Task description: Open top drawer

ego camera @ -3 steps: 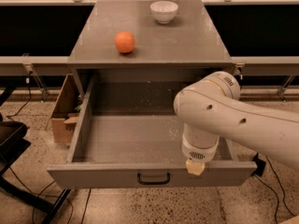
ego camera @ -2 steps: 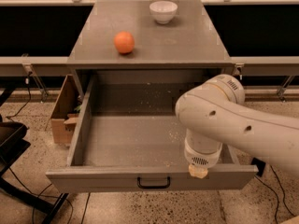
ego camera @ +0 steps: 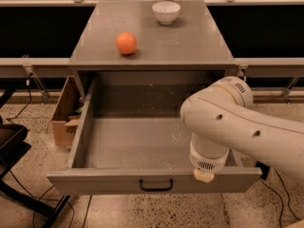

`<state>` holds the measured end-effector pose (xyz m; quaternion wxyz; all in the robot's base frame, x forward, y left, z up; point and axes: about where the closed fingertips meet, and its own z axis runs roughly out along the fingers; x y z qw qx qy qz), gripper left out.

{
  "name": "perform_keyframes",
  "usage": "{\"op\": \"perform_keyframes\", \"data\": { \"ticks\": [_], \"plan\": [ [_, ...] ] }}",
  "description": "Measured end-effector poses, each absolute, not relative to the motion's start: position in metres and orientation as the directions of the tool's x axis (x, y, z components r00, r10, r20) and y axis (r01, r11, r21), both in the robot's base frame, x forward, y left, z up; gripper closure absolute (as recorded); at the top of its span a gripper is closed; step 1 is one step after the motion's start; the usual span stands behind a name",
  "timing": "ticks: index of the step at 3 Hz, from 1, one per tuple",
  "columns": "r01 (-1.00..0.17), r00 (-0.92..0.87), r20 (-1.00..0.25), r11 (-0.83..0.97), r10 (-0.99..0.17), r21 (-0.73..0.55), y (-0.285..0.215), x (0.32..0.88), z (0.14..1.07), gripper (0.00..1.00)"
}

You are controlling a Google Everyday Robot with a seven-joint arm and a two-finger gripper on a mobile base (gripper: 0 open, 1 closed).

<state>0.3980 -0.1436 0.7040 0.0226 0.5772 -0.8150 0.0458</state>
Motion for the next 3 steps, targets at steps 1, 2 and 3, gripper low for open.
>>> {"op": "perform_keyframes", "data": {
  "ticks": [1,2,3],
  "plan": [
    [-0.943,-0.333,0.09,0.33,-0.939,-0.049,-0.1436,0.398,0.704,0.5],
    [-0.943,-0.333,0.09,0.33,-0.939,-0.049,-0.1436,0.398,0.704,0.27],
    [-0.943,-0.333,0.09,0.33,-0.939,-0.049,-0.1436,0.398,0.704,0.04]
  ]
}}
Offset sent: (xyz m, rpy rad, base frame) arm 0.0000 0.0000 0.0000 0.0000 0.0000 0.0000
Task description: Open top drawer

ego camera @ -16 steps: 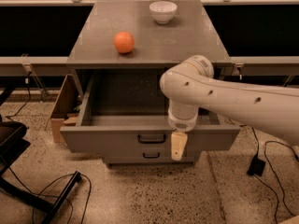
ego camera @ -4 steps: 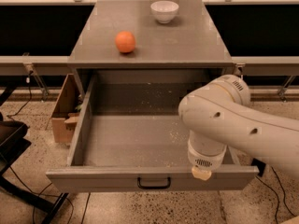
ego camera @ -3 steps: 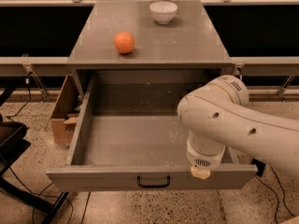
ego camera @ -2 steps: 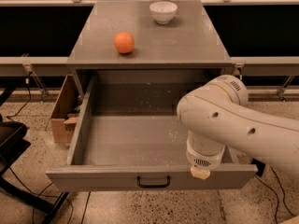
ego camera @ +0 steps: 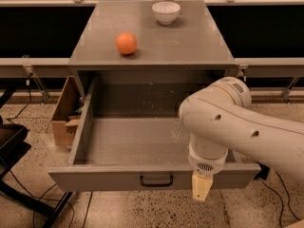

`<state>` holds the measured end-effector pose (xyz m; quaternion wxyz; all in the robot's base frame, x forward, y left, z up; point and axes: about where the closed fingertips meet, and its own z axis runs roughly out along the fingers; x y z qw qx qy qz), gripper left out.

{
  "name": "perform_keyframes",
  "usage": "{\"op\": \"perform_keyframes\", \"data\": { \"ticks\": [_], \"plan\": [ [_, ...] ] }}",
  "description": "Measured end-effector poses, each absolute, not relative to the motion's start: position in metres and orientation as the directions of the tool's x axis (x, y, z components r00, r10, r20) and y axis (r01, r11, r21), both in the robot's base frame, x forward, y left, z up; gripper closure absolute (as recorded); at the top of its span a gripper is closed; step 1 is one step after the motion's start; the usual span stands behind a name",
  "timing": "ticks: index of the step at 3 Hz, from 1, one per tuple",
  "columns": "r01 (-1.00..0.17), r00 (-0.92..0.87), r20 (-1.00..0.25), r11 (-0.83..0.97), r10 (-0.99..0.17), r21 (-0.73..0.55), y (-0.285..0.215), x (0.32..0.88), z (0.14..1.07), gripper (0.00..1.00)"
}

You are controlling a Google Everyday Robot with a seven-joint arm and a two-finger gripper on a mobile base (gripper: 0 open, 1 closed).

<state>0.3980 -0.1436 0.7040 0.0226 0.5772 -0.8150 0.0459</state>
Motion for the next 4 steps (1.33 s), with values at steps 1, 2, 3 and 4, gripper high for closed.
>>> {"op": "perform_keyframes", "data": {
  "ticks": [1,2,3,4],
  "plan": [
    [-0.943,-0.333,0.089,0.33,-0.939,-0.051,-0.144,0.398,0.704,0.0],
    [-0.942,-0.335,0.086,0.331,-0.938,-0.057,-0.144,0.397,0.705,0.0],
    [-0.919,-0.383,0.068,0.373,-0.921,-0.125,-0.171,0.405,0.735,0.0],
    [-0.903,-0.404,0.01,0.397,-0.915,-0.166,-0.201,0.415,0.771,0.0]
  ]
}}
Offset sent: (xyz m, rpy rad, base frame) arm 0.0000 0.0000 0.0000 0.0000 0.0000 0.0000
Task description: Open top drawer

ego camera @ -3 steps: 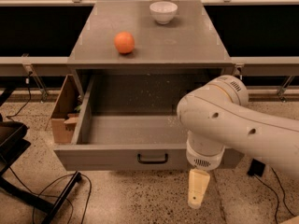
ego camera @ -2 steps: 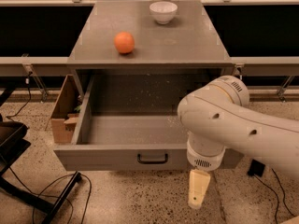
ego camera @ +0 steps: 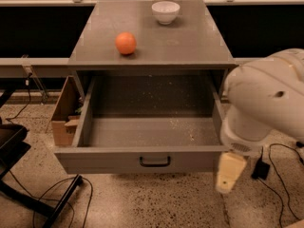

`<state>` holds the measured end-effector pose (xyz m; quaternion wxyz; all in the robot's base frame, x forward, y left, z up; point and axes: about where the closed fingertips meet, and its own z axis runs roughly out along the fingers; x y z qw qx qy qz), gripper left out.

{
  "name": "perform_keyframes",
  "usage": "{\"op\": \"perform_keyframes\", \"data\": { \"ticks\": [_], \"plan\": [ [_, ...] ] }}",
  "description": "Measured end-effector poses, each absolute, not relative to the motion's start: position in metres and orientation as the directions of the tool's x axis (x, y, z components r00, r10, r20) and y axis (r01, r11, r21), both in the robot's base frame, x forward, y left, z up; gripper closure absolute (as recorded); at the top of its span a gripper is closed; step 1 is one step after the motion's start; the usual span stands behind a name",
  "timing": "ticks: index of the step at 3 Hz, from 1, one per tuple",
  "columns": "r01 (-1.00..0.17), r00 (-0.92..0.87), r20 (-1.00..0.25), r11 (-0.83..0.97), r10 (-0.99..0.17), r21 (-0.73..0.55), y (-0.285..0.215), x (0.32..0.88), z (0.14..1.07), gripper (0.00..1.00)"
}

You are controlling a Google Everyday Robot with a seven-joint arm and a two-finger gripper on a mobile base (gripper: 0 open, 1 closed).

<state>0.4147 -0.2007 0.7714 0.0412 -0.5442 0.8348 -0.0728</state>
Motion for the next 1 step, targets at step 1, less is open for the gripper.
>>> {"op": "perform_keyframes", "data": {
  "ticks": [1],
  "plan": [
    [-0.884,-0.399,-0.102,0.412,-0.911,-0.22,-0.2309,0.4218,0.8049,0.0]
  ]
}}
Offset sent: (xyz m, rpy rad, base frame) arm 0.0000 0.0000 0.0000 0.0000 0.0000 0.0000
